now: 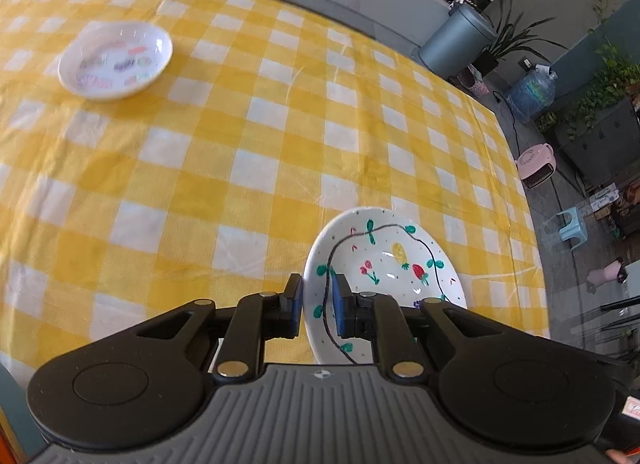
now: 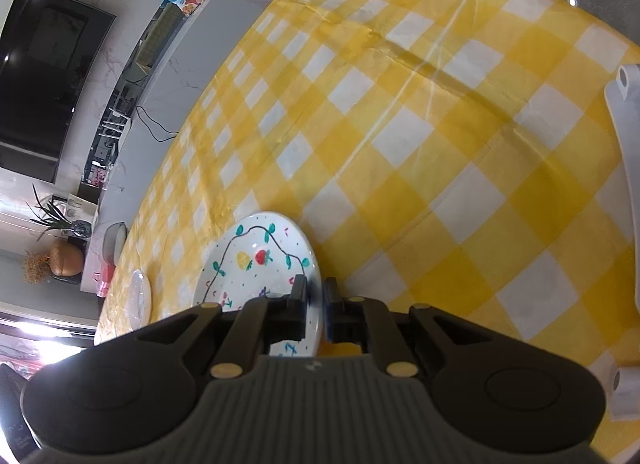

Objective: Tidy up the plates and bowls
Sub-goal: 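Lift the Fruity plate and carry it toward the glass plate, then lower the Fruity plate onto the glass plate and open both tools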

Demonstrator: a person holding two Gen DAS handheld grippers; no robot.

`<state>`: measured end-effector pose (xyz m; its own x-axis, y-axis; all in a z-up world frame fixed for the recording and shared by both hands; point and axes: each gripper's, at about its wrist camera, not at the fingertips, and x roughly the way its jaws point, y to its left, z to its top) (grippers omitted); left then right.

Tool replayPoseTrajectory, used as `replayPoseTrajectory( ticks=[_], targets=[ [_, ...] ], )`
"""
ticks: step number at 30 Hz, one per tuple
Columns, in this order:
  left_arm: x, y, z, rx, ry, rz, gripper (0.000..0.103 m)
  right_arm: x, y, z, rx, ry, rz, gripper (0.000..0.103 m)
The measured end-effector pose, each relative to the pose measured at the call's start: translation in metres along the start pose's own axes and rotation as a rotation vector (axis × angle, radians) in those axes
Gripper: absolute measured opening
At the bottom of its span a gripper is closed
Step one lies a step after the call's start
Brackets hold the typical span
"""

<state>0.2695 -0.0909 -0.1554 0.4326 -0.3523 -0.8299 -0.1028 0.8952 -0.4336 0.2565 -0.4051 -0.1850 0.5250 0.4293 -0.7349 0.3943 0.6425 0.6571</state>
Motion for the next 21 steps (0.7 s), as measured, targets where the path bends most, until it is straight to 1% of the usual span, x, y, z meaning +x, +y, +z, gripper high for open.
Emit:
replayPoseTrajectory(
  ticks=[4, 10, 13, 17, 21],
  targets=[
    [0.003, 0.003, -0.003, -0.024, 0.004, -0.013, 0.02, 0.002, -0.005, 0.0, 0.04, 0.016, 0.021, 0.009],
    [0.003, 0.009, -0.003, -0.062, 0.001, -0.037, 0.019, 0.002, -0.013, 0.001, 0.113, 0.032, 0.052, 0.009],
    [0.003, 0.009, -0.003, -0.057, -0.002, -0.036, 0.019, 0.003, -0.015, 0.001, 0.131, 0.035, 0.063, 0.009],
    [0.001, 0.008, -0.002, -0.051, -0.005, -0.036, 0.018, 0.003, -0.015, 0.0, 0.139, 0.034, 0.066, 0.007],
    [-0.008, 0.007, -0.003, -0.043, -0.044, -0.044, 0.015, 0.001, -0.01, -0.001, 0.111, 0.031, 0.062, 0.006]
  ],
)
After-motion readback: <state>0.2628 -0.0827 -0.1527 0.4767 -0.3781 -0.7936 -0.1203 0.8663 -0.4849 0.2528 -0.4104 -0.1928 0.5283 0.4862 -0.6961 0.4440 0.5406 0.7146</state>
